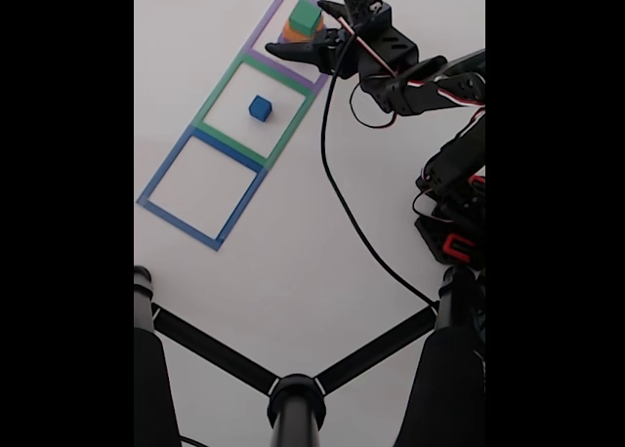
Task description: Tower of hanoi
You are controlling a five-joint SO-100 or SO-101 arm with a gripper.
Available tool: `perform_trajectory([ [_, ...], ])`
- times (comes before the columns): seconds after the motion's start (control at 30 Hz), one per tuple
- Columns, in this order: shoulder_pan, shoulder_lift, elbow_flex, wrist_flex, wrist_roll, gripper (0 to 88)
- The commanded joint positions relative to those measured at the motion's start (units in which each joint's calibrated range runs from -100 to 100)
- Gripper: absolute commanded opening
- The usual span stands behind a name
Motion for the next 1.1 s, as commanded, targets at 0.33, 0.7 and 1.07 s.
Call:
perform_trajectory([
  [0.33,-1.06,0.68,-3.55,-1.66,0.59,27.3],
  [0.7,-0.91,1.73,-3.82,-1.66,0.59,20.9],
  [1.07,-1.67,1.73,-3.91,-1.66,0.59,13.7],
])
